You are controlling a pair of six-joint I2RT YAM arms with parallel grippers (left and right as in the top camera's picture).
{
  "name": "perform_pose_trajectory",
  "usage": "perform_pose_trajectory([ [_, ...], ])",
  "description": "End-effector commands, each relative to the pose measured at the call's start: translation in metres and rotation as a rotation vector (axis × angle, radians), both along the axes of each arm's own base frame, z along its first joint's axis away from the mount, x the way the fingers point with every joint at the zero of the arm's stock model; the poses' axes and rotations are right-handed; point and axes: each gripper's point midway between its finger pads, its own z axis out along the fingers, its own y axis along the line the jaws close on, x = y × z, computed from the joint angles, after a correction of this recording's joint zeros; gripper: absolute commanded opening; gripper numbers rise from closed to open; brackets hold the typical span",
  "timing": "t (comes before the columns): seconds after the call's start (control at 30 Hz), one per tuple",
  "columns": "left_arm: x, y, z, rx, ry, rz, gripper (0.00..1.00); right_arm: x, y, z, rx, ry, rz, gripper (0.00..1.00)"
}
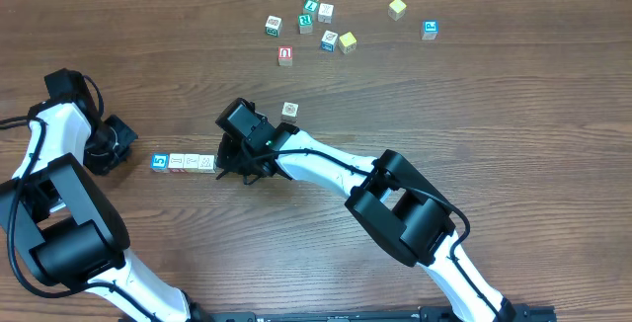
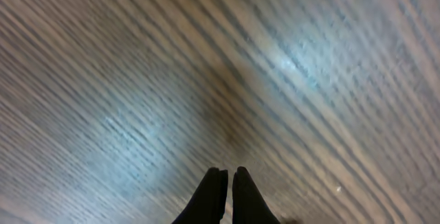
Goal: Form a horizontal line
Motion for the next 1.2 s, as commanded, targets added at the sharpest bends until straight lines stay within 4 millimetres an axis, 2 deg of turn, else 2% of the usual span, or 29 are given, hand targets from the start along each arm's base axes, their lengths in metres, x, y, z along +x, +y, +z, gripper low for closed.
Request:
perform_pose_trajectory([
  [0.0, 0.001, -0.012, -0.002, -0.049, -0.005, -0.009, 0.04, -0.013, 0.003, -0.011, 0.012, 0.014, 0.100, 0.04],
  [0.17, 0.003, -0.014, -0.002, -0.056, -0.010, -0.091, 0.04, -0.014, 0.004, -0.011, 0.016, 0.016, 0.104, 0.04],
  [0.3, 0.002, -0.016, -0.003, -0.068, -0.007, -0.080, 0.04, -0.014, 0.004, -0.011, 0.014, 0.009, 0.113, 0.04],
  [0.47, -0.011, -0.021, -0.023, -0.078, 0.005, 0.023, 0.04, -0.014, 0.003, -0.011, 0.011, 0.001, 0.127, 0.04],
  [0.57, -0.017, -0.029, -0.036, -0.104, 0.005, 0.027, 0.04, -0.014, 0.003, -0.011, 0.011, 0.001, 0.127, 0.04],
  [0.7, -0.022, -0.033, -0.043, -0.118, 0.006, 0.062, 0.04, -0.014, 0.004, -0.011, 0.011, -0.002, 0.130, 0.04],
  [0.97, -0.011, -0.057, -0.039, -0.268, -0.055, 0.081, 0.04, -0.012, 0.005, -0.010, 0.017, -0.021, 0.146, 0.04],
  [1.17, -0.010, -0.060, -0.039, -0.286, -0.059, 0.079, 0.04, -0.012, 0.006, -0.009, 0.019, -0.023, 0.146, 0.04],
])
